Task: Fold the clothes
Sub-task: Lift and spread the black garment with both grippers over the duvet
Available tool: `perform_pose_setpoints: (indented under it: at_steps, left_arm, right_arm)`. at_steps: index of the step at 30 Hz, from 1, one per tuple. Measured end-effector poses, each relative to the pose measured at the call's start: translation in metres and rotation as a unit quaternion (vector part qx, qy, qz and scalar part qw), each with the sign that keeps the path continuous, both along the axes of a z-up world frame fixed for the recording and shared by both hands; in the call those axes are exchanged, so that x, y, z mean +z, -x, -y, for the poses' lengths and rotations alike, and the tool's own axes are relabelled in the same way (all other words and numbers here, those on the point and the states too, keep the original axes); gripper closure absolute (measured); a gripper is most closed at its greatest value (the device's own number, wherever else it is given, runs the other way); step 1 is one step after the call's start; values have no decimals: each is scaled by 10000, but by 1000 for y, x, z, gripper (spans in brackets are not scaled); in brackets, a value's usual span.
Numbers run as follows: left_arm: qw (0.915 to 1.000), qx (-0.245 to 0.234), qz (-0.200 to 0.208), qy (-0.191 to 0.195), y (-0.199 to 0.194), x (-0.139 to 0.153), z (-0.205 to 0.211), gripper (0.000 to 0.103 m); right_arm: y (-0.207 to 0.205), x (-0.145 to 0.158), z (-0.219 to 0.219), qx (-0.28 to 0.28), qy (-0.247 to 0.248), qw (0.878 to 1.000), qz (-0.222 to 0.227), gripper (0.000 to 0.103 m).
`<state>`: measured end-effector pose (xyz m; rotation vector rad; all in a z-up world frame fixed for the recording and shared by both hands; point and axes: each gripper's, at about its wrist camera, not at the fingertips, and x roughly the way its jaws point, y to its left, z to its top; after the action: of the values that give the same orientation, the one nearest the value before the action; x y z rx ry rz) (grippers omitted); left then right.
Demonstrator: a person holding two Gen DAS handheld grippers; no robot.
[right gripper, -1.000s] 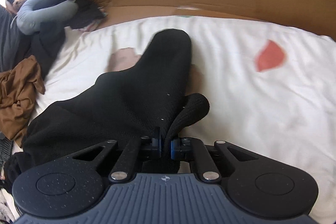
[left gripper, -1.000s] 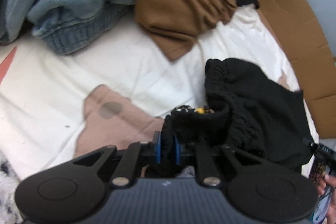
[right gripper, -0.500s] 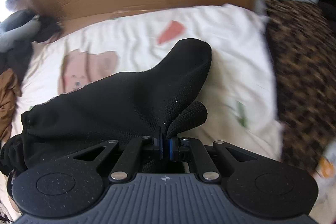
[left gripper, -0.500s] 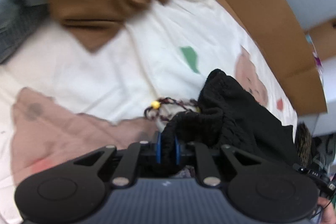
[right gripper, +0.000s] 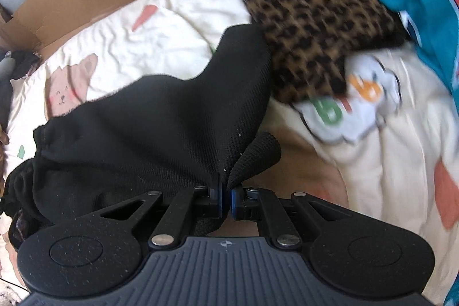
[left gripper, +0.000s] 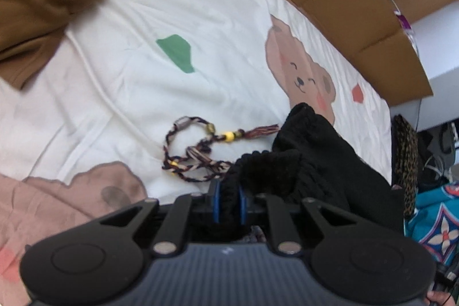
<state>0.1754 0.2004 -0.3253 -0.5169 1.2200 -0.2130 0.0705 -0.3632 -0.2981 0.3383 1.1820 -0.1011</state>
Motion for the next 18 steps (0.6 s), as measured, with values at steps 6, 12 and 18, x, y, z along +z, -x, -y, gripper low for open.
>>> perform_pose_setpoints:
  at_steps: [6, 12, 18]
  left_arm:
    - [9999, -52, -113, 13, 9, -4, 7, 89]
    - [9994, -176, -283, -16, 20, -13, 13, 89]
    - [9994, -205, -293, -36, 23, -13, 13, 89]
  right_arm:
    - [26, -6, 7, -77, -100, 9997, -203, 99]
    - [45, -7, 11, -121, -146, 9987, -463, 97]
    - [54, 22, 34, -255, 171, 9990, -322, 95]
